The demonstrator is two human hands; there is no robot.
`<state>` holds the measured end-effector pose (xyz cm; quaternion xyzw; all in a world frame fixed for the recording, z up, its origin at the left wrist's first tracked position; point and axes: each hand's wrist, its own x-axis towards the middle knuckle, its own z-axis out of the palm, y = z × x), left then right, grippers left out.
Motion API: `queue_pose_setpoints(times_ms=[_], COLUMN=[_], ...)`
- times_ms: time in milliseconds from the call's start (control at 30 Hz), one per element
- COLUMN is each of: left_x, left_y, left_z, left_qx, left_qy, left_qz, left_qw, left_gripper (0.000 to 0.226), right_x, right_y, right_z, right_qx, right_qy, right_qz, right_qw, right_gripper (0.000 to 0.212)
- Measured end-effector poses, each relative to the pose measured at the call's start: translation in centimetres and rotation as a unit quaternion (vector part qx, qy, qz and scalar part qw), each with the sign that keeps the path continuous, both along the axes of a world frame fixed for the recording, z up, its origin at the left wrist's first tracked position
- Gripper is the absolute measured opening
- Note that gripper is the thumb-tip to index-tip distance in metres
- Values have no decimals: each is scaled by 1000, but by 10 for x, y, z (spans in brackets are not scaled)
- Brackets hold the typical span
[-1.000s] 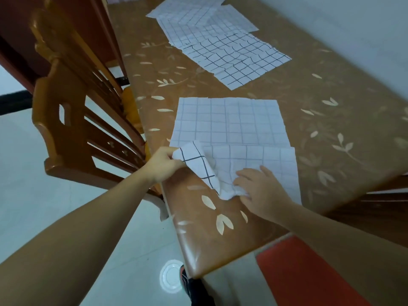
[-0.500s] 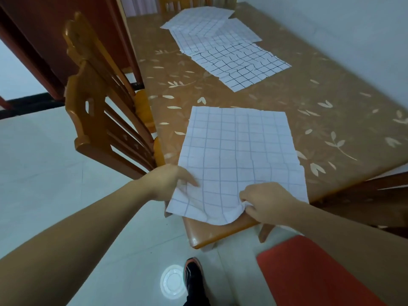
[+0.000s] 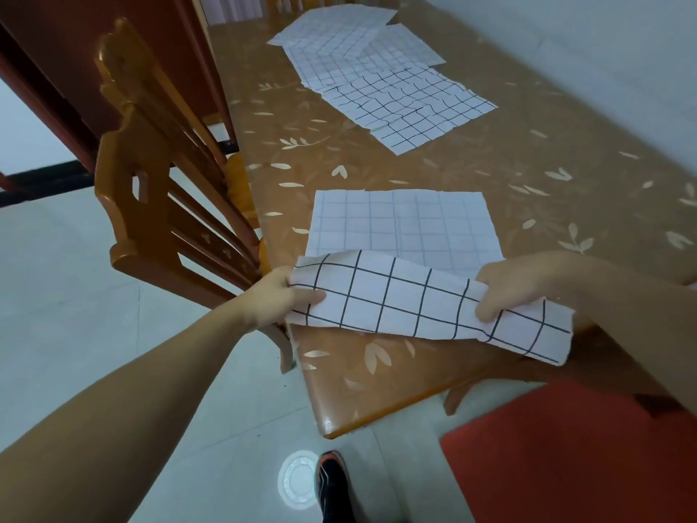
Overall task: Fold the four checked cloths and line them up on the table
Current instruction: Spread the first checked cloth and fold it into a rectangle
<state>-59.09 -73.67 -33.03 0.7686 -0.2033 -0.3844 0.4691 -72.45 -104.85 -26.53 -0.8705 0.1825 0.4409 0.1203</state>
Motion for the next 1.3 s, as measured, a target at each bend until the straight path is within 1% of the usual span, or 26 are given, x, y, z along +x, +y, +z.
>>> queue_pose_setpoints(times_ms=[67, 133, 233, 267, 300, 333, 367, 433, 467, 500, 533, 600, 633, 700, 733, 767, 833, 900, 933, 1000, 1067, 1133, 1200, 1300], left_x=[2, 3, 5, 5, 5, 6, 8, 15, 19, 23, 26, 30, 31, 32, 31, 30, 29, 31, 33, 38, 39, 37, 38, 40], left_y=[-3, -5, -7, -9, -11, -12, -13, -12, -10, -9, -7, -5, -5, -6, -6, -7, -8, -6, -4, -2, -5, -13, -20, -29], left_z=[-5, -11, -23, -26, -28, -30, -31, -33, -35, -37, -38, -40, -39, -34, -30, -27, -18, -13, -12, -13, -12, -11, -13, -18], left_qx=[4, 3, 10, 4, -5, -15, -21, -26, -24, -17, -11, -2, 5, 0, -17, -39, -65, -77, -89, -96, -52, 11, 28, 1], left_qy=[24, 37, 40, 34, 30, 27, 24, 26, 26, 28, 32, 41, 50, 82, 108, 134, 164, 162, 164, 166, 110, 24, -18, -35], left_qz=[34, 60, 86, 104, 123, 142, 161, 194, 206, 217, 227, 244, 250, 252, 251, 252, 247, 217, 197, 149, 95, 77, 103, 176], left_qw=[999, 998, 995, 994, 992, 989, 986, 980, 978, 976, 973, 969, 967, 964, 962, 958, 953, 959, 962, 970, 988, 997, 994, 984], left_gripper=[15, 13, 9, 9, 10, 13, 18, 24, 25, 24, 23, 27, 30, 35, 35, 35, 32, 30, 35, 48, 44, 40, 36, 32], right_x=[7, 12, 15, 15, 15, 13, 12, 7, 3, 0, -4, -9, -10, -10, -9, -8, -5, -2, -1, 0, 1, 2, 3, 3], right_y=[-5, -12, -17, -16, -15, -13, -14, -14, -15, -16, -14, -14, -13, -9, -8, -8, -10, -11, -13, -14, -16, -18, -19, -20], right_z=[2, -4, -21, -26, -31, -34, -39, -48, -57, -62, -66, -72, -73, -68, -66, -64, -63, -62, -61, -59, -58, -56, -56, -57], right_qx=[6, 1, -41, -53, -52, -42, -36, -18, 3, 30, 52, 86, 98, 135, 151, 162, 167, 155, 146, 137, 132, 142, 145, 121], right_qy=[-47, -123, -247, -303, -356, -410, -443, -454, -447, -442, -433, -426, -424, -430, -430, -425, -416, -420, -427, -448, -457, -449, -442, -458], right_qz=[-25, -54, -62, -82, -125, -173, -218, -300, -347, -396, -440, -492, -503, -509, -504, -496, -478, -474, -481, -511, -537, -555, -551, -525], right_qw=[999, 991, 966, 948, 925, 894, 869, 839, 825, 805, 785, 754, 747, 733, 734, 740, 755, 758, 752, 720, 696, 685, 693, 707], right_gripper=[34, 30, 22, 22, 26, 34, 45, 65, 72, 76, 76, 66, 57, 32, 22, 17, 13, 12, 11, 7, 11, 18, 23, 22])
